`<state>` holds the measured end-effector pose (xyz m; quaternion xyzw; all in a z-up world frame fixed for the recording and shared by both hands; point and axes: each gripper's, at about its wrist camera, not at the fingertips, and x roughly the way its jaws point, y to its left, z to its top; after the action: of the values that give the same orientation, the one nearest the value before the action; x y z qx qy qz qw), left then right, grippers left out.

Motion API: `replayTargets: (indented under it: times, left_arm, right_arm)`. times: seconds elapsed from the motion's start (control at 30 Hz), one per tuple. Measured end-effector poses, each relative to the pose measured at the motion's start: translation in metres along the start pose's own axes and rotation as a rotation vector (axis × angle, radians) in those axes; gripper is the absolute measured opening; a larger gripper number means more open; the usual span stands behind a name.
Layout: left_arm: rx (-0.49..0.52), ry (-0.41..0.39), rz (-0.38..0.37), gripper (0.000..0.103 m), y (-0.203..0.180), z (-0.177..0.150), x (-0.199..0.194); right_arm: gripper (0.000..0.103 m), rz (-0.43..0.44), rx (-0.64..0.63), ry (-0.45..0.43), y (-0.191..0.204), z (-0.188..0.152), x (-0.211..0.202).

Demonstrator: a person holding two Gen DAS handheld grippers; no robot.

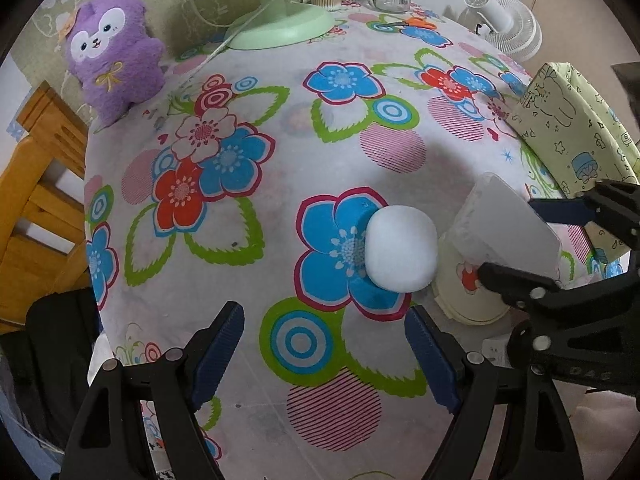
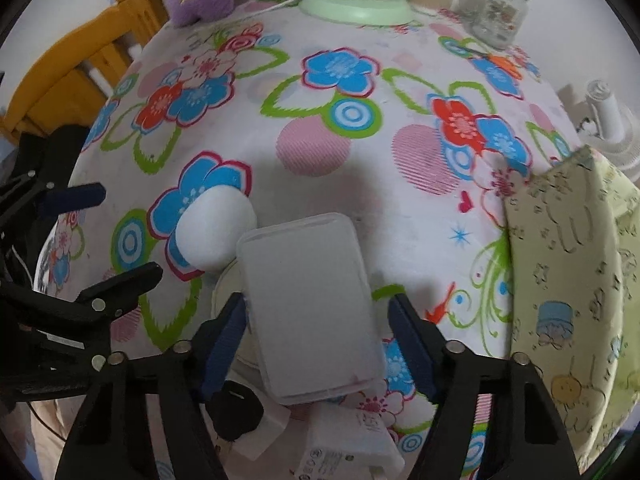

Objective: Organize rigid objects
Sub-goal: 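Grasp the white plastic container with the right tool while the left tool closes on the white ball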

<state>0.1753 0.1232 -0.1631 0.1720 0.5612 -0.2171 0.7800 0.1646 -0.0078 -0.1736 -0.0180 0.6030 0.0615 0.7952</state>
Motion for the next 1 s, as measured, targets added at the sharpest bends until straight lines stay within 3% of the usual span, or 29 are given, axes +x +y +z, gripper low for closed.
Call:
replayTargets:
  times: [0.17,0.33,0.73,1.0]
  left_arm:
    - [0.008,0.012,-0.002,0.084,-0.002,0.008,0.003]
    - [0.001,0.039,-0.053,0.084,-0.006,0.016,0.009]
    - [0.032,0.094,-0.033,0.085,-0.027,0.033,0.031]
    - [0.022,0.083,-0.046,0.084,-0.027,0.038,0.033]
  right_arm:
    - [0.066,-0.004,-0.037,0.015,0.001,0.006,0.003]
    - [0.064,0.005,-0.021,0.037,-0.011,0.005,0.004]
    - [0.064,0.012,0.048,0.026,-0.037,0.004,0.008]
    - [0.063,0.015,0.075,0.02,-0.044,0.003,0.009]
